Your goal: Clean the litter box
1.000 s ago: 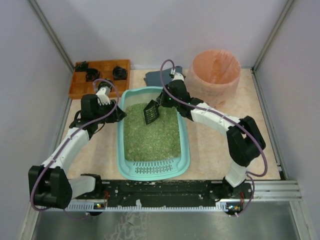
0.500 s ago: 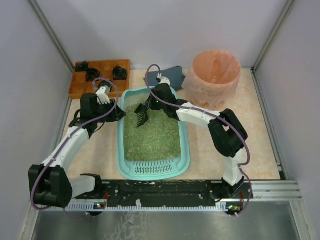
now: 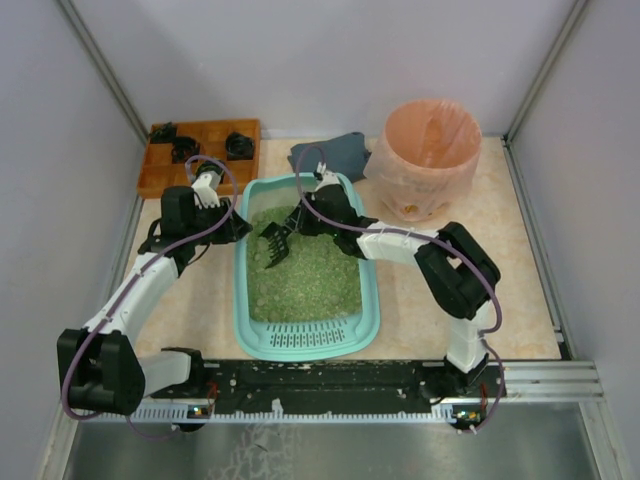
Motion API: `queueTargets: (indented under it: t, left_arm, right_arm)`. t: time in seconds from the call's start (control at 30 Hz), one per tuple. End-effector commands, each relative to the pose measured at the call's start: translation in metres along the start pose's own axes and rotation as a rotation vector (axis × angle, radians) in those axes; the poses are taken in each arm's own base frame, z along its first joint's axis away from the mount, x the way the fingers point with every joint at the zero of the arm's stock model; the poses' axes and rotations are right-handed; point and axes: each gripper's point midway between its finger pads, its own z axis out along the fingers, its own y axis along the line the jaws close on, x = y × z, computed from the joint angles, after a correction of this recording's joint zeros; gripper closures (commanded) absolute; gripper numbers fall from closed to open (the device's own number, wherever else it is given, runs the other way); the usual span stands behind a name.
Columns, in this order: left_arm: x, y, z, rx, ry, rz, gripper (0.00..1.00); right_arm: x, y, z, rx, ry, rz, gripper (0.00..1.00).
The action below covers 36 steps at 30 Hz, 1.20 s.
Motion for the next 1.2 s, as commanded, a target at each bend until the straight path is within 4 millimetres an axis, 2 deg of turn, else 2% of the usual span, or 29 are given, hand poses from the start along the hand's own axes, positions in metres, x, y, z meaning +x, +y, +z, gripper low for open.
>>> queueTargets:
  t: [0.0, 0.37, 0.47, 0.53, 0.9, 1.0, 1.17]
  left_arm:
    - [0.008, -0.011, 0.005, 0.058, 0.043, -0.014, 0.56]
    - [0.006, -0.01, 0.0, 0.046, 0.025, -0.004, 0.56]
    - [0.004, -0.01, -0.001, 0.041, 0.017, 0.0, 0.56]
    - [0.003, -0.01, -0.002, 0.038, 0.011, 0.002, 0.56]
    - [-0.003, -0.014, -0.007, 0.051, -0.018, 0.01, 0.55]
    - [-0.01, -0.024, -0.013, 0.098, -0.062, 0.037, 0.52]
    - [-0.017, -0.026, -0.022, 0.093, -0.116, 0.058, 0.49]
  right_arm:
    - [0.024, 0.039, -0.025, -0.126, 0.087, 0.067, 1.0]
    - [-0.012, 0.028, -0.049, -0.019, -0.083, 0.144, 1.0]
    - [-0.021, 0.024, -0.058, -0.008, -0.13, 0.173, 1.0]
    - [-0.032, 0.029, -0.07, -0.027, -0.166, 0.192, 1.0]
    - [-0.046, 0.02, -0.106, -0.106, -0.22, 0.321, 1.0]
    - [-0.048, 0.019, -0.122, -0.139, -0.225, 0.361, 1.0]
    - [-0.059, 0.01, -0.152, -0.201, -0.225, 0.434, 1.0]
